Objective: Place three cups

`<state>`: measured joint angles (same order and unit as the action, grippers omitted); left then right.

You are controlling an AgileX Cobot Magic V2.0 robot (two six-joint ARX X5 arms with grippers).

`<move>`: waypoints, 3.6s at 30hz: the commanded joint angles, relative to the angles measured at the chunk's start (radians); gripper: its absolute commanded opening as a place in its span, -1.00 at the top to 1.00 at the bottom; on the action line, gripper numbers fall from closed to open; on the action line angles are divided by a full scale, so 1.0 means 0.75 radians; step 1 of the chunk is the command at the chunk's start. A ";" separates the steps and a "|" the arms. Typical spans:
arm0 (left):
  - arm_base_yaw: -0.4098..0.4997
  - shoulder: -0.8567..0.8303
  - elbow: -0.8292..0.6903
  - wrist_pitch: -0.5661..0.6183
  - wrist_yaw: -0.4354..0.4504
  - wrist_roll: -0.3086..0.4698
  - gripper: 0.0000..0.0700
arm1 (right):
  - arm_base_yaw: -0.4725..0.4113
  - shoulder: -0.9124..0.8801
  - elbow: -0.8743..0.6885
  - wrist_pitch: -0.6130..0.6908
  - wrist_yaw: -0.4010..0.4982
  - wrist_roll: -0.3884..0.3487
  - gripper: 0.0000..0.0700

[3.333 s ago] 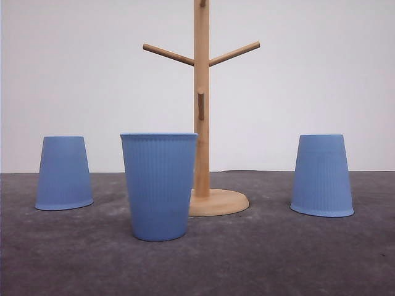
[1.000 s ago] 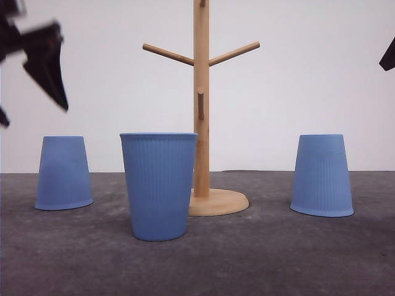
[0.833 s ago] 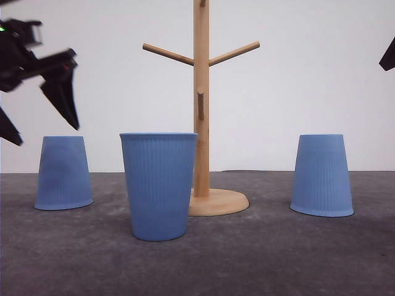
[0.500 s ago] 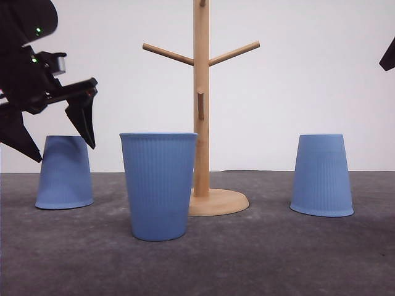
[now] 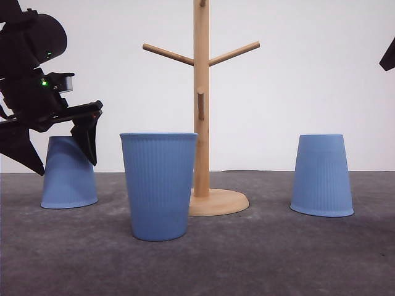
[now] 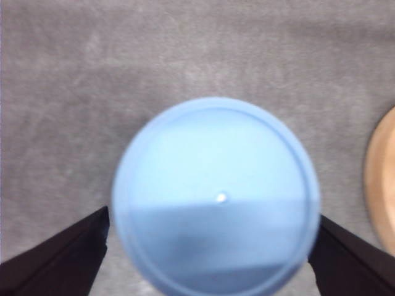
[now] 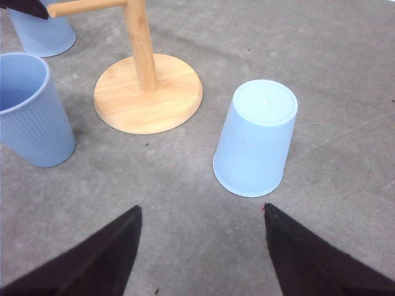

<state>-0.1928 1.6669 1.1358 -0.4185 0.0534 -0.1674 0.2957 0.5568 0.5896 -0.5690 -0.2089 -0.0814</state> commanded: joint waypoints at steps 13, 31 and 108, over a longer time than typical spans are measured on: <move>0.005 0.056 0.029 0.104 0.004 0.071 -0.94 | 0.008 0.005 0.024 0.008 -0.002 0.005 -0.16; 0.004 0.080 0.029 0.106 0.003 0.067 -0.38 | 0.008 0.004 0.024 0.007 -0.002 0.039 -0.16; -0.091 -0.217 0.018 0.589 0.693 -0.922 -0.11 | 0.008 0.004 0.024 -0.022 -0.001 0.039 -0.16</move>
<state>-0.2562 1.4829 1.1393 0.0033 0.5757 -0.8509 0.2958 0.5568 0.5900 -0.5941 -0.2089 -0.0696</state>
